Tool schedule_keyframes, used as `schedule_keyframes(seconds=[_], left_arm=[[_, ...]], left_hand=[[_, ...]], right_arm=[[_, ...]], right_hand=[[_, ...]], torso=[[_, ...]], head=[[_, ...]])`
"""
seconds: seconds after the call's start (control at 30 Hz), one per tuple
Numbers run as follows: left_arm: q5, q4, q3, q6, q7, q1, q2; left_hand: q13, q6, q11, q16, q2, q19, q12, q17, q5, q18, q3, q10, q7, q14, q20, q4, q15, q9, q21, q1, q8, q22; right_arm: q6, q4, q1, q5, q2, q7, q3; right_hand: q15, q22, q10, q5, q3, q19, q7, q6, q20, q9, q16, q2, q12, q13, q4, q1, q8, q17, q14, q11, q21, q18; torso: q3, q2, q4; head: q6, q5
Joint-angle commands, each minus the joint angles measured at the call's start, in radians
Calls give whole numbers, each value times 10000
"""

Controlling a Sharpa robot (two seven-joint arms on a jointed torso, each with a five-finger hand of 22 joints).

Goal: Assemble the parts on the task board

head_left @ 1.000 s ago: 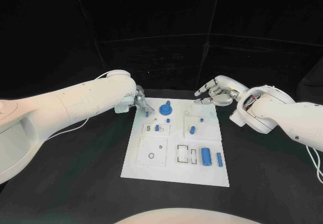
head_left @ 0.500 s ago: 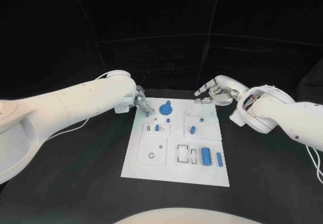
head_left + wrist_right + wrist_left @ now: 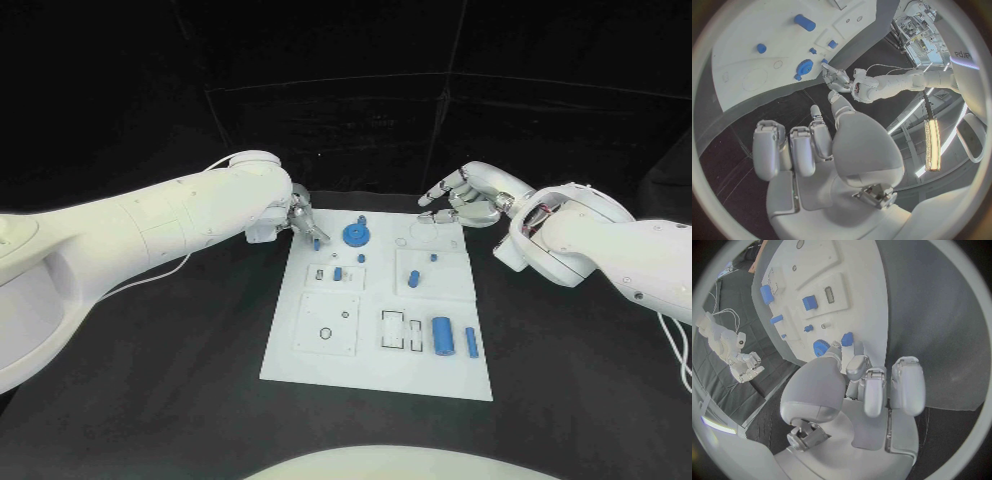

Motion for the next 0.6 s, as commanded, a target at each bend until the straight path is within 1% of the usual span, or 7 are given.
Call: schedule_keyframes(seconds=[0.03, 0.17, 0.33, 0.6], left_arm=[[2, 63, 5, 72, 79, 10, -19], [110, 118, 5, 30, 81, 4, -29], [151, 143, 5, 26, 60, 0, -37], [165, 162, 5, -11, 9, -2, -58]], left_hand=[[3, 82, -20, 31, 33, 78, 64, 2634, -54, 122, 5, 24, 5, 1038, 27, -88, -16, -22, -2, 162, 8, 11], [7, 107, -23, 31, 78, 81, 71, 2634, -55, 120, 26, 31, 0, 1038, 26, -136, -17, -35, 4, 228, 23, 23], [15, 116, -25, 31, 85, 83, 78, 2634, -56, 119, 30, 36, -2, 1038, 26, -150, -17, -37, 6, 245, 30, 28], [19, 123, -26, 31, 90, 82, 81, 2634, -55, 119, 32, 39, -3, 1038, 26, -159, -18, -38, 3, 256, 34, 24]], right_arm=[[-70, 1, 21, 17, 15, 67, 5], [-95, -18, 21, 17, 25, 72, 5], [-80, -33, 21, 17, 38, 75, 5], [-61, -50, 20, 18, 40, 77, 5]], right_hand=[[-80, 52, -34, 83, -38, -47, 13, 81, -48, -2, -37, 47, -26, 742, -2, 24, 29, 1224, 747, -73, -66, -14], [-80, 52, -34, 83, -38, -47, 13, 81, -48, -2, -37, 47, -26, 742, -2, 24, 29, 1224, 747, -73, -66, -14], [-80, 52, -34, 83, -38, -47, 13, 81, -48, -2, -37, 47, -26, 742, -2, 24, 29, 1224, 747, -73, -66, -14], [-80, 52, -34, 83, -38, -47, 13, 81, -48, -2, -37, 47, -26, 742, -2, 24, 29, 1224, 747, -73, -66, -14]], torso=[[-2, 7, -2], [-4, -5, 14], [-1, -3, 1], [-4, 0, 1]], head=[[30, -55], [23, -57], [21, 5], [20, 31]])
